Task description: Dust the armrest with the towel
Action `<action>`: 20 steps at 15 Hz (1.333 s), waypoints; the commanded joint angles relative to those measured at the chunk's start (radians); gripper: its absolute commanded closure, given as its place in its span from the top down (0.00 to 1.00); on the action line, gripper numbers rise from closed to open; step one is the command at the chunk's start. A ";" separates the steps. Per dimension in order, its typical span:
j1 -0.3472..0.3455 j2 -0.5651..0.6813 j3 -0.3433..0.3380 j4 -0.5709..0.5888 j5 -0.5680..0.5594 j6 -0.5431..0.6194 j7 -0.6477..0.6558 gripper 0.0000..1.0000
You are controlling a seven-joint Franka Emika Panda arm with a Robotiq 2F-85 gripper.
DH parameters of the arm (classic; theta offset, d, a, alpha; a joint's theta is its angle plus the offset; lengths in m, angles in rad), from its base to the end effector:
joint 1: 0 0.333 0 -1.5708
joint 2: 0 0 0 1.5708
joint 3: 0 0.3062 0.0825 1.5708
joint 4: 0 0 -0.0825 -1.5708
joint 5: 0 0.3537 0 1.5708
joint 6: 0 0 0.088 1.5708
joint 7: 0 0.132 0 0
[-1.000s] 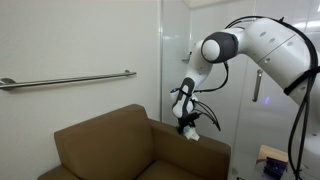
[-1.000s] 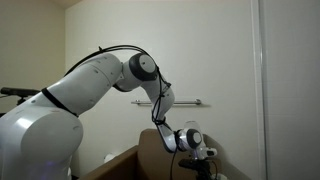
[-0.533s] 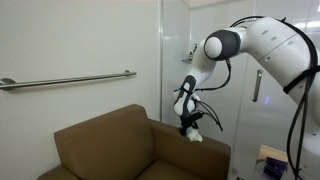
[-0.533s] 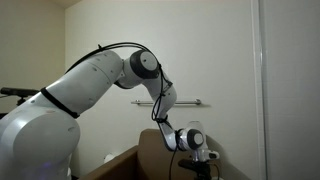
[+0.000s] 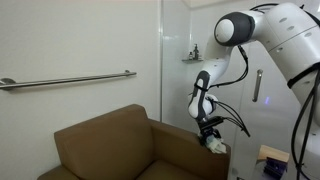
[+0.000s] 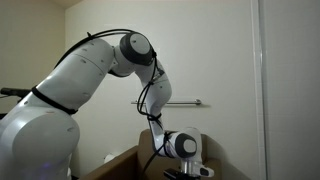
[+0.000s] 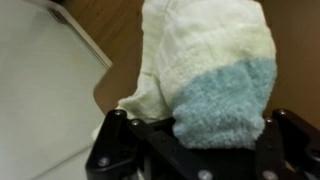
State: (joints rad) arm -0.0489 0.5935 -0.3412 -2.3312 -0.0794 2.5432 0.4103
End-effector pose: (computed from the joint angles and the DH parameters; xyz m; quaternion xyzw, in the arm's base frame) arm 0.3957 -0.1902 0.0742 0.9177 -0.3379 -0.1745 0.1152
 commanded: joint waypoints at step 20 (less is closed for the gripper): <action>0.067 -0.001 0.026 0.291 -0.082 0.107 0.100 0.05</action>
State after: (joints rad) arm 0.0317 0.4107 -0.3281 -2.1734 -0.1648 2.6179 0.4645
